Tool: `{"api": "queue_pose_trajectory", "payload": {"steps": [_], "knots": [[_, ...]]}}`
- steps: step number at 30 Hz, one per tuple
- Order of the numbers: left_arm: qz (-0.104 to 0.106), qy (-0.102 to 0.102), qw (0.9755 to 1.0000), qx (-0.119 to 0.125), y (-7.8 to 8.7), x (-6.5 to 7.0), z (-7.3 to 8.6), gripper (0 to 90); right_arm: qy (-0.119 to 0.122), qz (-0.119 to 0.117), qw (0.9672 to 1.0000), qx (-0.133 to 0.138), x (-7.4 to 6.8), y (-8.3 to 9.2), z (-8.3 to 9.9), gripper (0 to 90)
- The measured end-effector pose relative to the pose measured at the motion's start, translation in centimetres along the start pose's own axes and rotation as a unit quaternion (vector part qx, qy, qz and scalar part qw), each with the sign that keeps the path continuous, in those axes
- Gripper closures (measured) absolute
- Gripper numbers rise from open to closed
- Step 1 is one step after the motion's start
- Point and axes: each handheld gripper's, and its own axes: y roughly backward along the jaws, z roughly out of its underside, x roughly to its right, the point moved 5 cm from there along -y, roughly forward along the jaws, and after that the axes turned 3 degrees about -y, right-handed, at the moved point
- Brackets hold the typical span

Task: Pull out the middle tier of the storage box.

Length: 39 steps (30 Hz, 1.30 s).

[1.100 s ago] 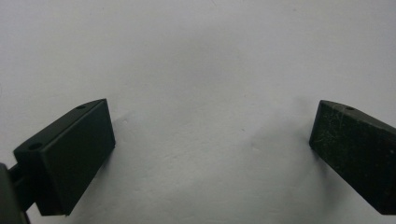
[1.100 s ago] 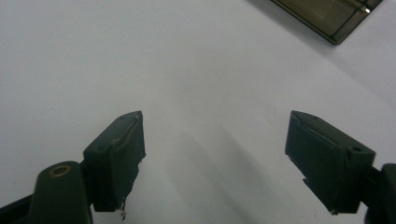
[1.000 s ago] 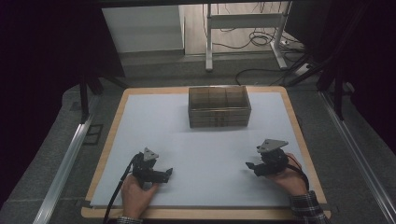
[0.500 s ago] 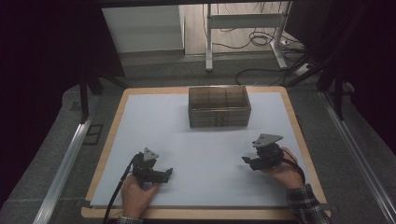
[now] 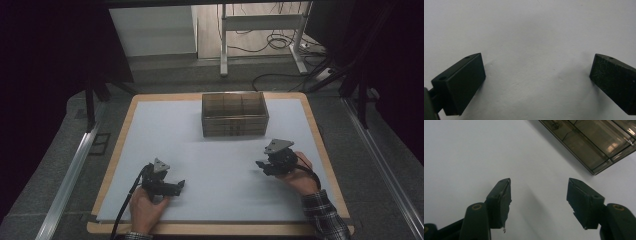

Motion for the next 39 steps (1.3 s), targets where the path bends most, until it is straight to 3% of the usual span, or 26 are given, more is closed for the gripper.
{"api": "queue_pose_trajectory", "payload": {"steps": [6, 18, 22, 25, 28, 29, 30, 39], "knots": [[0.0, 0.0, 1.0, 0.0, 0.0, 0.0, 0.0, 0.0, 0.025, 0.019, 0.9995, -0.004, 0.1, -0.6, -0.3, 41.6], [0.0, 0.0, 1.0, 0.0, 0.0, 0.0, 0.0, 0.0, 0.065, 0.052, 0.9965, -0.003, 0.2, -1.6, -1.5, 42.7], [0.0, 0.0, 1.0, 0.0, 0.0, 0.0, 0.0, 0.0, 0.099, 0.067, 0.9928, -0.008, 0.0, -2.1, -2.1, 43.3], [0.0, -0.001, 1.0, -0.001, 0.0, 0.0, 0.0, 0.0, 0.111, 0.074, 0.991, -0.01, -0.1, -2.3, -2.3, 43.3], [0.0, -0.001, 1.0, -0.001, 0.0, 0.0, 0.0, 0.0, 0.137, 0.093, 0.9861, -0.012, -0.2, -2.7, -2.7, 43.7], [0.0, -0.001, 1.0, -0.001, 0.0, 0.0, 0.0, 0.0, 0.137, 0.093, 0.9861, -0.012, -0.2, -2.7, -2.7, 43.7], [0.0, -0.001, 1.0, -0.001, 0.0, 0.0, 0.0, 0.0, 0.152, 0.105, 0.9827, -0.013, -0.2, -2.9, -3.0, 44.4], [0.0, -0.001, 1.0, -0.001, 0.0, 0.0, 0.0, 0.0, 0.183, 0.129, 0.9746, -0.008, -0.3, -3.5, -4.0, 49.1]]}}
